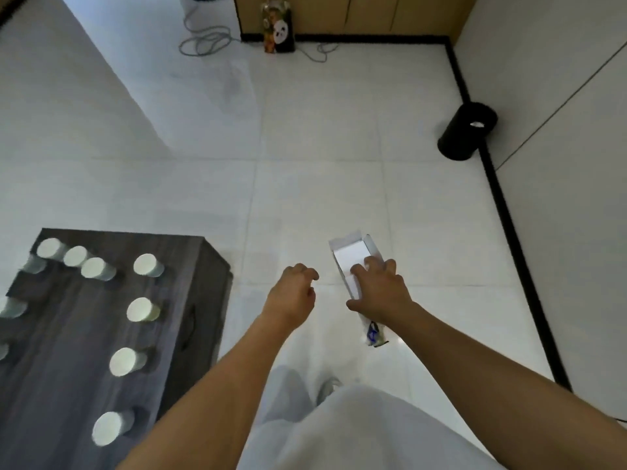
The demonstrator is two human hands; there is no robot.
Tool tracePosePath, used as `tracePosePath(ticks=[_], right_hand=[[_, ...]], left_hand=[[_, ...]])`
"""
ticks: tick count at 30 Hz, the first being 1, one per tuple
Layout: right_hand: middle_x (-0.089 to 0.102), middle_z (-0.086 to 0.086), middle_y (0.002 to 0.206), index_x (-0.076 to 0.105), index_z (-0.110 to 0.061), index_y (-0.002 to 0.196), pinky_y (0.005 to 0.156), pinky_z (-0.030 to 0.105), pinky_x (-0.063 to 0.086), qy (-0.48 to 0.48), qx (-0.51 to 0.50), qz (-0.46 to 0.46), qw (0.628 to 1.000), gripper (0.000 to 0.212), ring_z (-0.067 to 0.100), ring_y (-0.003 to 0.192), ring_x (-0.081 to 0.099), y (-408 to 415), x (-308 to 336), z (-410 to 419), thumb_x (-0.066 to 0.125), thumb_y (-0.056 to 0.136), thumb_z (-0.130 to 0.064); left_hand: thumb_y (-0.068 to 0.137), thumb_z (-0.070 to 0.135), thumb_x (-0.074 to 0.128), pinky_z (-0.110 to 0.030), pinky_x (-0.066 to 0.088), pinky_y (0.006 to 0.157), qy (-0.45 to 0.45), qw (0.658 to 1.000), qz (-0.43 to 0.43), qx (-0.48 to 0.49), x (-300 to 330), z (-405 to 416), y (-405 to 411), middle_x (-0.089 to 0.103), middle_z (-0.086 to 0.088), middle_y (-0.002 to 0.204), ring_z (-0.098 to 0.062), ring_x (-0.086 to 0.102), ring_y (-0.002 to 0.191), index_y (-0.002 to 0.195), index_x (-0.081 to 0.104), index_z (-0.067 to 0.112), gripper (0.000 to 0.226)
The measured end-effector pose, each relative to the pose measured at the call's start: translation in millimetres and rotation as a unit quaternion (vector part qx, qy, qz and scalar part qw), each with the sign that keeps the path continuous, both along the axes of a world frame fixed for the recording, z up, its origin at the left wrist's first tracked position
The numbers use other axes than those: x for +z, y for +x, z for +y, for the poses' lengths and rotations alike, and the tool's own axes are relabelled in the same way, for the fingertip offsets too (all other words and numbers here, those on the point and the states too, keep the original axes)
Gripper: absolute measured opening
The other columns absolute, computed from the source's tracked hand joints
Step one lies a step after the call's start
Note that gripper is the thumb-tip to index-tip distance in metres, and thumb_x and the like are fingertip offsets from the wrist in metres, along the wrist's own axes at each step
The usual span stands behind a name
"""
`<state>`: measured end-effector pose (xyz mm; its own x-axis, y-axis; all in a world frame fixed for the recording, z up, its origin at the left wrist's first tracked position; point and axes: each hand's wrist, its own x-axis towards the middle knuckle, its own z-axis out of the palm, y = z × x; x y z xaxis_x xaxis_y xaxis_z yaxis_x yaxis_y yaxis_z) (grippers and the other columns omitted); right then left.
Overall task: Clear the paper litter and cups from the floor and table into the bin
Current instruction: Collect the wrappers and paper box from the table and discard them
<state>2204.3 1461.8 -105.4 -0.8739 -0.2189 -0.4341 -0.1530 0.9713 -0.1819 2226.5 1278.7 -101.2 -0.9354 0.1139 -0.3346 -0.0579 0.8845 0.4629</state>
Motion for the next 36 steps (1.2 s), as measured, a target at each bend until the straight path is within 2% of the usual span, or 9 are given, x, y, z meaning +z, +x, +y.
tracePosePath(ticks=[8,17,25,30,36], right_hand=[[0.033,0.004,0.139,0.042,-0.024,0.130,0.088,0.037,0.040,0.016,-0.142,-0.021,0.990,0.063,0.032,0.120,0.031,-128,-12,120,0.065,0.076,-0.046],[0.034,0.003,0.141,0.042,-0.026,0.132,0.090,0.037,0.042,0.010,-0.257,-0.002,0.966,0.065,0.030,0.122,0.031,-323,2,216,0.066,0.076,-0.048],[0.034,0.003,0.144,0.041,-0.026,0.134,0.093,0.038,0.042,0.001,-0.300,-0.012,0.954,0.066,0.030,0.124,0.031,-462,-5,317,0.065,0.078,-0.049],[0.033,0.005,0.145,0.039,-0.027,0.134,0.096,0.039,0.041,0.000,-0.310,-0.014,0.951,0.066,0.030,0.126,0.030,-567,-14,400,0.066,0.078,-0.049],[0.034,0.006,0.143,0.041,-0.025,0.134,0.095,0.040,0.040,0.005,-0.316,-0.013,0.949,0.067,0.032,0.126,0.028,-695,-10,485,0.067,0.077,-0.048]], left_hand=[[0.093,0.005,0.046,-0.032,0.044,0.094,0.026,0.992,-0.003,-0.126,-10,107,-183,0.054,-0.005,0.125,-0.020,0.047,0.117,0.124,0.058,0.011,0.034],[0.095,0.010,0.045,-0.028,0.043,0.096,0.034,0.970,0.018,-0.240,3,227,-414,0.052,-0.003,0.129,-0.017,0.046,0.120,0.128,0.055,0.014,0.034],[0.096,0.010,0.045,-0.027,0.043,0.099,0.031,0.958,0.011,-0.284,2,332,-571,0.052,-0.001,0.131,-0.017,0.048,0.120,0.128,0.055,0.015,0.034],[0.097,0.012,0.048,-0.020,0.039,0.102,0.027,0.966,0.005,-0.256,-7,417,-673,0.051,-0.001,0.134,-0.016,0.050,0.120,0.129,0.054,0.017,0.033],[0.096,0.010,0.048,-0.024,0.039,0.103,0.037,0.967,0.007,-0.250,4,499,-790,0.052,-0.003,0.132,-0.018,0.046,0.123,0.128,0.055,0.014,0.034]])
